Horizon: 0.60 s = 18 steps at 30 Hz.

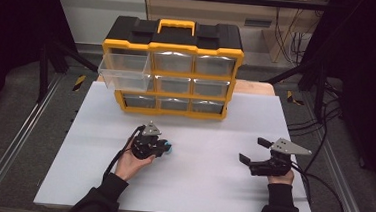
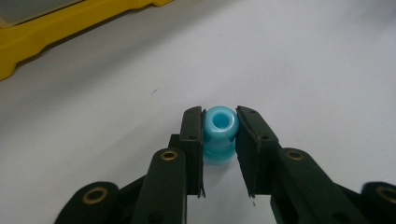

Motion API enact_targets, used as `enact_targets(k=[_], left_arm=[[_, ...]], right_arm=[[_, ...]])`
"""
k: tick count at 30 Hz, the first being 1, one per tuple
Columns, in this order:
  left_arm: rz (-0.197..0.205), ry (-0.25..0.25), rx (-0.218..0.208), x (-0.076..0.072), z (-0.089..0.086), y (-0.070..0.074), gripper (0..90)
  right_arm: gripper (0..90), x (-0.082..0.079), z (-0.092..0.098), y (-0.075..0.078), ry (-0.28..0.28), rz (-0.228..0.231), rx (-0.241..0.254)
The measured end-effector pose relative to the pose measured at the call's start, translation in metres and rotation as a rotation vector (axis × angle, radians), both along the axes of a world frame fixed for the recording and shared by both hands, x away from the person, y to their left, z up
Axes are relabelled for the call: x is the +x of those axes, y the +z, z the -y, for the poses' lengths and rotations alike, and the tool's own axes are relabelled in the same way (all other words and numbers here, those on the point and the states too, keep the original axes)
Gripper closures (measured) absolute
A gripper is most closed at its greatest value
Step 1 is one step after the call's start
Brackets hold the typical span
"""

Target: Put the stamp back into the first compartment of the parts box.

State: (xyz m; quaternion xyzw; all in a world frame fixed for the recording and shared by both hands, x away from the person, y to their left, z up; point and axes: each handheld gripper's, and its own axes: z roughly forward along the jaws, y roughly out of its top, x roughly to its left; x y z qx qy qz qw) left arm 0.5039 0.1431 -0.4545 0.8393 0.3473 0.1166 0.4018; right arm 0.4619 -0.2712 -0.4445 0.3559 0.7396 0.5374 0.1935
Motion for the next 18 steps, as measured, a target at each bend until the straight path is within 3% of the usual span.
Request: enact_targets(k=[18], left_arm=[[0.020,0.015,-0.052,-0.008,-0.021,0.021,72.4]], right_arm=[[2.5,0.001,0.000,-0.001,-0.008,-0.009,-0.005]])
